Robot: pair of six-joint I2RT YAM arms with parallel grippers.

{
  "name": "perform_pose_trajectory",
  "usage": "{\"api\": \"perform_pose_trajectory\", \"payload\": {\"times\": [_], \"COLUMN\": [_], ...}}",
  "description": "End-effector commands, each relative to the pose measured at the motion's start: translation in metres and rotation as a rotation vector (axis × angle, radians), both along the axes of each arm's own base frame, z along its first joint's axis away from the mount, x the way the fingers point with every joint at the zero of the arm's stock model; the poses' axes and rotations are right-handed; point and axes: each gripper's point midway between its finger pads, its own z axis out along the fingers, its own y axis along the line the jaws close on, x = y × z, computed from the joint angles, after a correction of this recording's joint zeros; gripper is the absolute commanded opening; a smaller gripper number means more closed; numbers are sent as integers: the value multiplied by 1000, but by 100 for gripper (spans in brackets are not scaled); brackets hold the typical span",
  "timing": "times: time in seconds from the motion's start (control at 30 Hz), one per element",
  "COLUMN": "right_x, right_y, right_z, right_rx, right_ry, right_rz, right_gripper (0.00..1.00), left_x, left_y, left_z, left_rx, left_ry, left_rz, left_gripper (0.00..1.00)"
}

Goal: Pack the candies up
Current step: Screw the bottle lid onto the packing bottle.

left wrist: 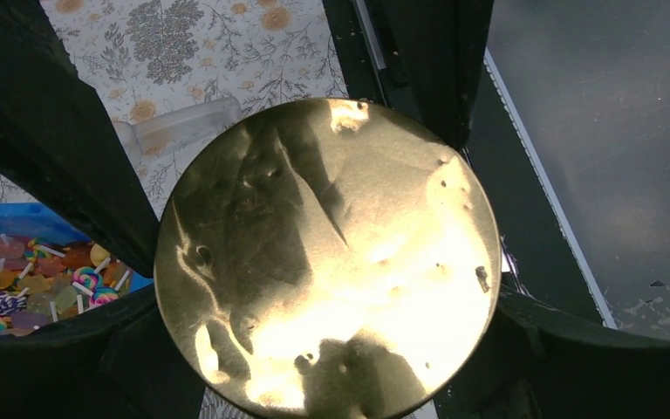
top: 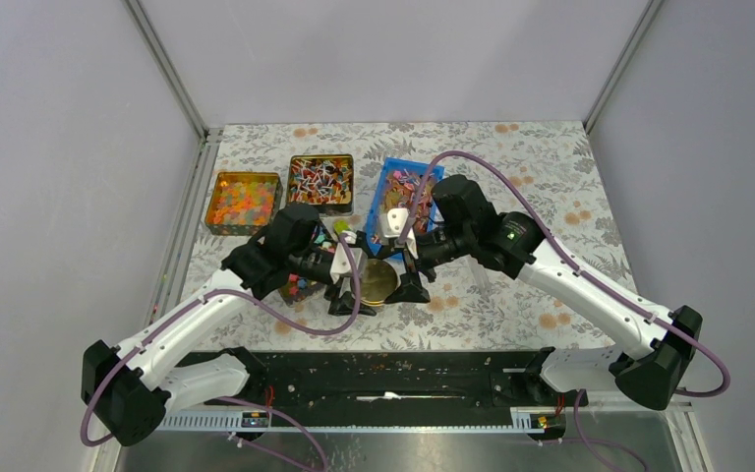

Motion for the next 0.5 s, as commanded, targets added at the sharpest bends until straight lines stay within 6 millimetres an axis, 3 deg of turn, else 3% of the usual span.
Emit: {"api": "perform_pose_trajectory", "payload": {"times": [0.0,0.47], "right_x": [3,25], "right_y": [10,16], "right_z": [6,-11], "right_rx": [35,0], "right_ry": [-16,-5], "right_rz": [-6,-200], "right_gripper": [87,75], "left_x": [5,53], "left_y": [-11,-23], "left_z": [42,69], "left_rx": [-107,-226], "left_ry": [-81,-57], "left_rz": [-36,256], "left_gripper": [56,53]}}
